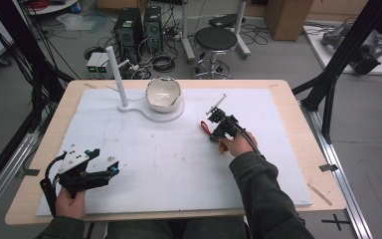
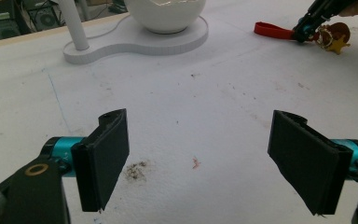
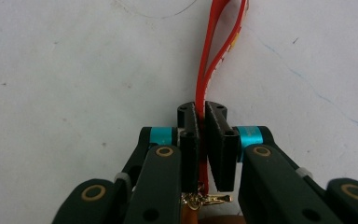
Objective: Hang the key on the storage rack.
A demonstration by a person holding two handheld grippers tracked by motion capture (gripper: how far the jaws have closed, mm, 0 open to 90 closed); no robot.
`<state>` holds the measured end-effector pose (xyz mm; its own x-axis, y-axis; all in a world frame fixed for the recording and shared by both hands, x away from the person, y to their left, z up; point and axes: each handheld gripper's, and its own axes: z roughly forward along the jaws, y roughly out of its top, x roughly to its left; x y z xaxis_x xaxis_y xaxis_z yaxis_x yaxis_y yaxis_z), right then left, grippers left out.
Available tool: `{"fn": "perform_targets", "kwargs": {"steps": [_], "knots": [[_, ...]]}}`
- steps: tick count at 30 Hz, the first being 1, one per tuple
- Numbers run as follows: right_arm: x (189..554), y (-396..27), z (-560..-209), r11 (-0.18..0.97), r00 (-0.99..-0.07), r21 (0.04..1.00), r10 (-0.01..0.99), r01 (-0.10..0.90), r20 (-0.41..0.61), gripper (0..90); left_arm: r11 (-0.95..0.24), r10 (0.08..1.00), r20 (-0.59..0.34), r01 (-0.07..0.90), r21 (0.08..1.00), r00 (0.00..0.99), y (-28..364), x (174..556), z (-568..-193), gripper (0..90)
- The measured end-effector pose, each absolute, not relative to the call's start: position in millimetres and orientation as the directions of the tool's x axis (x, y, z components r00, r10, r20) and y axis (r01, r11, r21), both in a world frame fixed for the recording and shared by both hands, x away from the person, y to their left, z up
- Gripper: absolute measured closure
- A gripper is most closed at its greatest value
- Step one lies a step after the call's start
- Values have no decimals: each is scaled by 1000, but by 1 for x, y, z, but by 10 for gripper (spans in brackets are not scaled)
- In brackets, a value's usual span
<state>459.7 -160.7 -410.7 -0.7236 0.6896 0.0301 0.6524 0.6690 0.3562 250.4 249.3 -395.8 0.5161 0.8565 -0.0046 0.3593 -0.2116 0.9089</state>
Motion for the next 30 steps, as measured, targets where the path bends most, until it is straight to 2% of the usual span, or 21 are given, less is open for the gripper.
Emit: {"fn": "perform_targets", "kwargs": {"steps": [10,15,25,30], "knots": [[457,-168,-410,625,-701,389,709,676,80,853,-209,858,-5,357,910,514,249,250,-396,210],[452,-170,-405,605,-705,437,702,665,101,855,-210,857,-5,358,910,516,249,250,-396,209],[437,-172,-387,573,-745,573,659,586,104,855,-210,856,-5,356,911,517,249,250,-396,209],[426,-177,-383,517,-740,647,664,561,111,855,-209,857,-5,355,911,515,249,250,-396,209]]}}
